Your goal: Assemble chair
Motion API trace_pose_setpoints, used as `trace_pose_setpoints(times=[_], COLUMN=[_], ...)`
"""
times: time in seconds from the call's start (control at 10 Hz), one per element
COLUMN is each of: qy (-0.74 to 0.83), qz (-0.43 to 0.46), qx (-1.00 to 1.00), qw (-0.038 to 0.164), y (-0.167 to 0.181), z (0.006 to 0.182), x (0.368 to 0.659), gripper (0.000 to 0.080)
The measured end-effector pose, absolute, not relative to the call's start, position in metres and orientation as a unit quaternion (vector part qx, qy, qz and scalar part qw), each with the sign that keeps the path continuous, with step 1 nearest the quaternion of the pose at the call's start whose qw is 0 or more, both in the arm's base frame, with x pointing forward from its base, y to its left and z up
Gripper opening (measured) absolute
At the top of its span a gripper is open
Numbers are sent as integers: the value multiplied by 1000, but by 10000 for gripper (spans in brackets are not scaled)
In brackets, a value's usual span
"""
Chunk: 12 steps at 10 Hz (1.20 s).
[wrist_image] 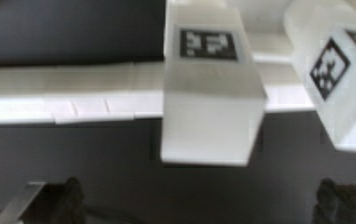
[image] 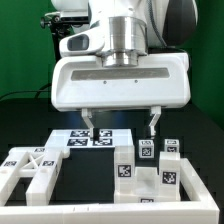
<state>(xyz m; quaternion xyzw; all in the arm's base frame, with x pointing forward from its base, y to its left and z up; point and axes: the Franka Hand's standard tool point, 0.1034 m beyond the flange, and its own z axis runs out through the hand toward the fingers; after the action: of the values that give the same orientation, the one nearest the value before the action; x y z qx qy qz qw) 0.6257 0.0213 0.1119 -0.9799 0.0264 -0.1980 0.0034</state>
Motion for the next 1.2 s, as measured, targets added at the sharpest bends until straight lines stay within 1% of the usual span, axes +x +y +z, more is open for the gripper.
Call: trace_pose_setpoints(times=[0.2, 0.3, 0.4, 0.7, 0.8, 1.0, 1.1, 1.2], qy=[26, 18, 17, 18, 18, 19, 21, 30], qz=[-118, -62, -65, -60, -58, -58, -58, -58], qx=[-992, -998, -998, -998, -998, -998, -998, -998], qw=[19, 22, 19, 17, 18, 18, 18, 19], y=[21, 22, 20, 21, 21, 21, 21, 21], z=[101, 89, 86, 82, 82, 82, 82, 82], x=[622, 621, 627, 625, 624, 624, 624, 624], gripper=[649, 649, 649, 649, 649, 385, 385, 287])
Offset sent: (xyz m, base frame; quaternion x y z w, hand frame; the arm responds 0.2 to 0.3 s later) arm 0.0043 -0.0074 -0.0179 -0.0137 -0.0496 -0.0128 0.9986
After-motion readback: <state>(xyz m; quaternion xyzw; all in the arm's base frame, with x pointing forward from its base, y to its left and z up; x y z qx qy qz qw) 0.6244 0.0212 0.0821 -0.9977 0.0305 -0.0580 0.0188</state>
